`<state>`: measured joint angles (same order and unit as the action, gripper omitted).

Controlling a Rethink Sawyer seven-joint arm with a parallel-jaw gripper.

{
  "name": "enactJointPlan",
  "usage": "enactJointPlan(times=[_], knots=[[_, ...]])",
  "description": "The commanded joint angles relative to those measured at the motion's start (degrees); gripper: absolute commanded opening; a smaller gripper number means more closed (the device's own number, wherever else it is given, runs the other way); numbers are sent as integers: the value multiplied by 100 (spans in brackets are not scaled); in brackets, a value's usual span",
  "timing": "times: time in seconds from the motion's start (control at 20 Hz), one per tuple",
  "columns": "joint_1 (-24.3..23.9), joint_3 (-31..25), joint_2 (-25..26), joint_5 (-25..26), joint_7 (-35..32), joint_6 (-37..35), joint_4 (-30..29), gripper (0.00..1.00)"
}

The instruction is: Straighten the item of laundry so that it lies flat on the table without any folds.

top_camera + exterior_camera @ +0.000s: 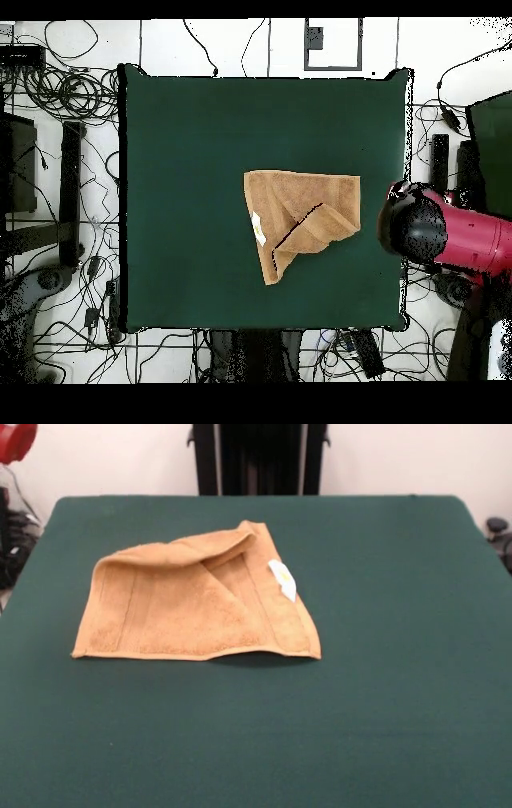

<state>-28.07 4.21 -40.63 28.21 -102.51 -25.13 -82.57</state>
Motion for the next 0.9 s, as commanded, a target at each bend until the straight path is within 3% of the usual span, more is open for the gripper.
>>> enactJointPlan(times=[0.05, 0.4, 0.55, 0.75, 0.9], knots=[[783, 500, 333, -532, -2408, 726, -869, 100], [492, -70, 387, -2086, -2799, 510, -1703, 100], [-111, -858, 378, -2933, -2635, 323, -2237, 100], [-564, -1472, 514, -3191, -2126, 504, -2502, 100], [-614, -1547, 637, -3164, -1906, 454, -2430, 100]])
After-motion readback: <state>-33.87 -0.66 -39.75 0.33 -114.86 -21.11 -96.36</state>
